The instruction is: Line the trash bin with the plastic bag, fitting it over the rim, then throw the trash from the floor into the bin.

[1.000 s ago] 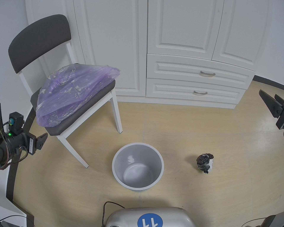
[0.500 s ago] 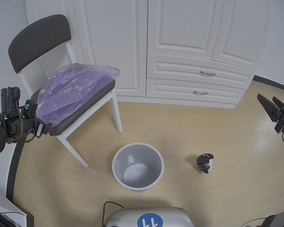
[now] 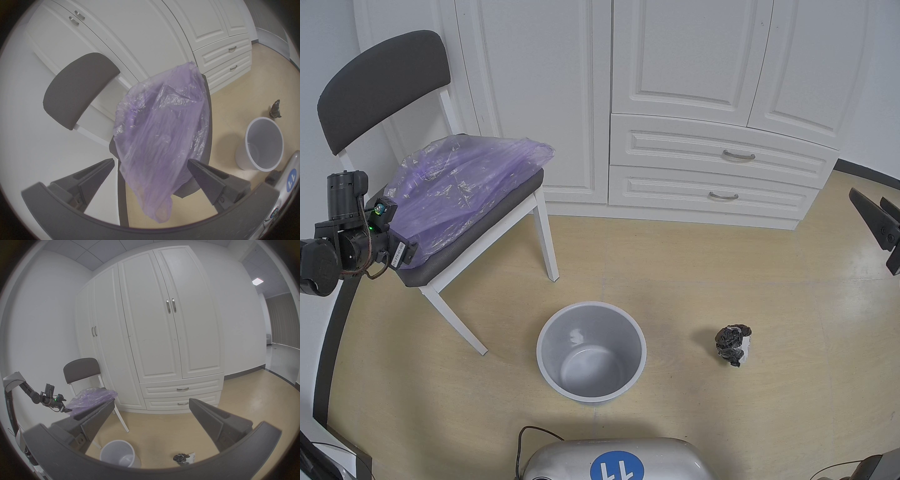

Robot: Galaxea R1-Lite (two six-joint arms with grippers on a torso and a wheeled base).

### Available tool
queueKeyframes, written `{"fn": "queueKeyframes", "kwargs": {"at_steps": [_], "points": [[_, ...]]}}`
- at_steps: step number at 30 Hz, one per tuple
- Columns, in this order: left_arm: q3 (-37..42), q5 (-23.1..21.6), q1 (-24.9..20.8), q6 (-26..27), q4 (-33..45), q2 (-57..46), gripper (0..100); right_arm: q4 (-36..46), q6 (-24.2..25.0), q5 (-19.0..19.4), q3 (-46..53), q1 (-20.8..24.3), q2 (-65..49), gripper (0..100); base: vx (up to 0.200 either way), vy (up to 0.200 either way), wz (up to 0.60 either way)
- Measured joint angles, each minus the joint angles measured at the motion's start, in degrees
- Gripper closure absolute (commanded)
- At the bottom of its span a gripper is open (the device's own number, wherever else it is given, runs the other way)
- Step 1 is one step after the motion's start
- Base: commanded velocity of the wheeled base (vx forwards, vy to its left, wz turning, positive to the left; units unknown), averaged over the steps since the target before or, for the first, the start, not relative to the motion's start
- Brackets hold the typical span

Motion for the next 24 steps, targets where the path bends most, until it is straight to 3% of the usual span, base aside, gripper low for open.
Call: {"fn": "queueKeyframes", "kwargs": {"at_steps": [17,24], "points": [[-6.9,2.7,1.0,0.0,0.0,5.9,0,-0.1,-0.2,0.2,0.1,0.0,-0.7,0,0.000,0.000,0.00],[-8.8,2.9,1.1,-0.1,0.1,7.1,0,0.0,-0.2,2.9,0.5,0.1,-1.5,0,0.000,0.000,0.00]]}}
